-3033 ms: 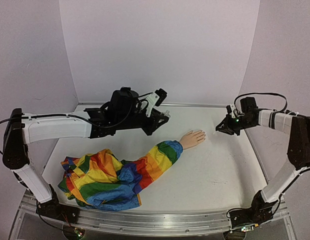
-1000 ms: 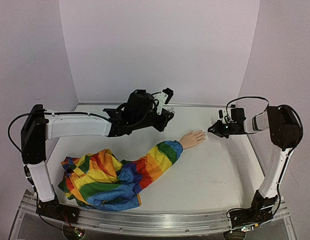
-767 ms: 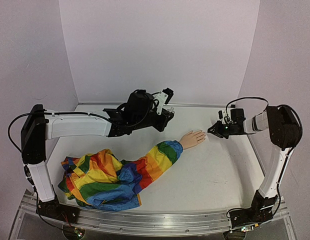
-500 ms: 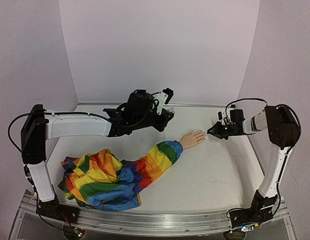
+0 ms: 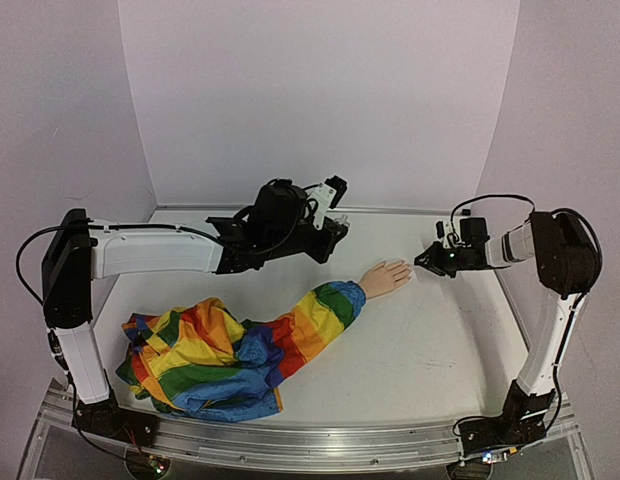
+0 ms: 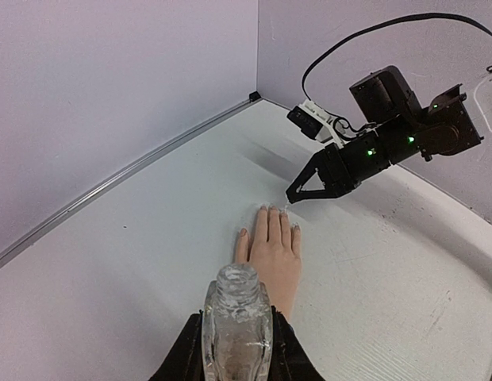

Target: Paint the nails

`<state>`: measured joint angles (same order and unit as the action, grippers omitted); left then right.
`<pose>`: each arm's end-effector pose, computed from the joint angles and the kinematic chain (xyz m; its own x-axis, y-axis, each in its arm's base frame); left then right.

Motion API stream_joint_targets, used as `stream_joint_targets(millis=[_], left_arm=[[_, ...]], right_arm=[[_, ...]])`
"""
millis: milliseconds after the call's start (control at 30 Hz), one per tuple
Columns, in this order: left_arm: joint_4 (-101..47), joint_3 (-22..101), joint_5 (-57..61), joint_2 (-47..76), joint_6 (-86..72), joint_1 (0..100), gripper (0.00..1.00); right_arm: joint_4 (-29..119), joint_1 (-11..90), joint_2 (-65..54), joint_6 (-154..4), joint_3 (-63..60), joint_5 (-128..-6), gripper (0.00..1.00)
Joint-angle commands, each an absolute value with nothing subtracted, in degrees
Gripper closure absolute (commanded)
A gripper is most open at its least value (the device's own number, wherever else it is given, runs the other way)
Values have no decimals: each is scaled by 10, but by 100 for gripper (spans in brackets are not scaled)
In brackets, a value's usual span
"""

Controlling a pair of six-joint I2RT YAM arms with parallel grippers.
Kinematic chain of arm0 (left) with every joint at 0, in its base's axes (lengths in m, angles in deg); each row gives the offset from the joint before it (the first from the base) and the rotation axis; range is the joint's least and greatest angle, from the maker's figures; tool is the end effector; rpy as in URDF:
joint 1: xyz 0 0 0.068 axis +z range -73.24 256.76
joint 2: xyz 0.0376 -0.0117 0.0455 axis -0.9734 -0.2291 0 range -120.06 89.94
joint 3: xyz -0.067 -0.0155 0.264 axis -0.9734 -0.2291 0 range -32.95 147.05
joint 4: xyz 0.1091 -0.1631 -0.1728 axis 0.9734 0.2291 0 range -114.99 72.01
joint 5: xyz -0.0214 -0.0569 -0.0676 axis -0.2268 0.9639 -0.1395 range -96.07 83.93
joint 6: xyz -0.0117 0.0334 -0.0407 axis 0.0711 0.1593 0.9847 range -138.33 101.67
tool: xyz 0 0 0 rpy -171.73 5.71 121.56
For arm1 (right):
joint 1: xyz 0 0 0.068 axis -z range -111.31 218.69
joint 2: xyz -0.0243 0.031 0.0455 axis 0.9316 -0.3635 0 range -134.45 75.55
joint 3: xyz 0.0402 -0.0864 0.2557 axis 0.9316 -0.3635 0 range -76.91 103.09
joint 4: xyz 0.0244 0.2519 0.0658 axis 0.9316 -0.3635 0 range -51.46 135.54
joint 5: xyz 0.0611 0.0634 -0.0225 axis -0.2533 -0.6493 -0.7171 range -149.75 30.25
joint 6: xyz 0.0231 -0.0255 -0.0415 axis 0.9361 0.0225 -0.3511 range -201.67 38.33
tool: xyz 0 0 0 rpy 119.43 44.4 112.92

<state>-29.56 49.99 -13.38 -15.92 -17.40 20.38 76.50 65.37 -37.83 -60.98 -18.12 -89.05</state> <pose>0.2503 -0.3679 0.2929 -0.1866 0.2516 -0.9497 0.7560 0.6541 0.0247 0.4103 0.0412 0.1489 -0.5504 0.2766 -0.7878 -0.3245 0.7984 0.5071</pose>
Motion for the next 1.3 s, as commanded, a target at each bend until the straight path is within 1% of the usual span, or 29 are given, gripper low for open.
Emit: stream_joint_targets(millis=[0, 467, 733, 1033, 1267], left_arm=[[-329, 523, -140, -154, -181, 202, 100], [-329, 523, -138, -153, -181, 202, 100], [-329, 524, -138, -154, -182, 202, 100], [-329, 521, -136, -149, -178, 202, 100], [-329, 518, -136, -144, -176, 202, 100]], right_arm=[[775, 650, -384, -608, -159, -895, 100], [770, 650, -393, -605, -149, -880, 100], [755, 650, -375, -615, -151, -853, 100], [774, 646, -331, -623, -179, -887, 100], [767, 645, -343, -615, -177, -890, 100]])
